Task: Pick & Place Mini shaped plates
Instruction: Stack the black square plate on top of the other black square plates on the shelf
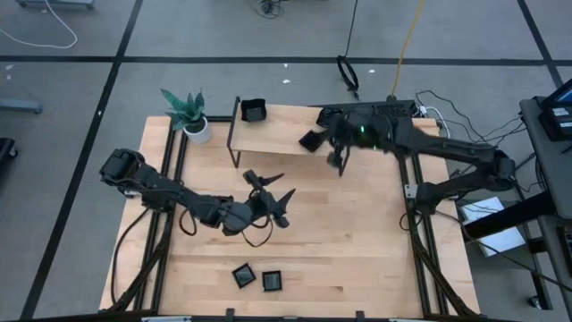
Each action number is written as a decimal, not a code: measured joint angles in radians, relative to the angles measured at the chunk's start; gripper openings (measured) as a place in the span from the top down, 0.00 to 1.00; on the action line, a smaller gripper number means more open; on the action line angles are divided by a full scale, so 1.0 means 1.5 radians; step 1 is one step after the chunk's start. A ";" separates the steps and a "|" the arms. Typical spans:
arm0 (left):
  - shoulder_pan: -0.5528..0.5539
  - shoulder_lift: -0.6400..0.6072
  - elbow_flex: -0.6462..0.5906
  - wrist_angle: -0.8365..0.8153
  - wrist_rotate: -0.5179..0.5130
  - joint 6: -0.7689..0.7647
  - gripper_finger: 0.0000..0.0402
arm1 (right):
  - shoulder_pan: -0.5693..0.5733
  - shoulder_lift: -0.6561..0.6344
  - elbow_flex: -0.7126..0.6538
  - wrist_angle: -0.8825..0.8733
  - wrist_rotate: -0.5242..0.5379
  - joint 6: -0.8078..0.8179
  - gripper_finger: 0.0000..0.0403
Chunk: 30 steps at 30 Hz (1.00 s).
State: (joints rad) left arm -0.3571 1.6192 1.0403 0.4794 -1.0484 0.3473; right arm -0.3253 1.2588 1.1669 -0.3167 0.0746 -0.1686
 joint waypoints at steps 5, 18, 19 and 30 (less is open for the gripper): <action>0.008 0.001 -0.059 -0.001 -0.033 -0.072 0.36 | -0.087 0.037 0.090 -0.107 -0.114 0.070 1.00; 0.027 0.001 -0.120 0.056 -0.111 -0.096 0.36 | -0.164 0.135 0.114 -0.165 -0.193 0.140 1.00; 0.026 0.001 -0.120 0.056 -0.110 -0.096 0.36 | -0.164 0.138 0.114 -0.163 -0.193 0.140 1.00; 0.018 0.001 -0.120 0.057 -0.109 -0.096 0.36 | -0.162 0.153 0.114 -0.156 -0.193 0.148 1.00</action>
State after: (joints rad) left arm -0.3298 1.6203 0.8608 0.5648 -1.2121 0.2035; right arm -0.5682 1.4883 1.3380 -0.5507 -0.2146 0.0534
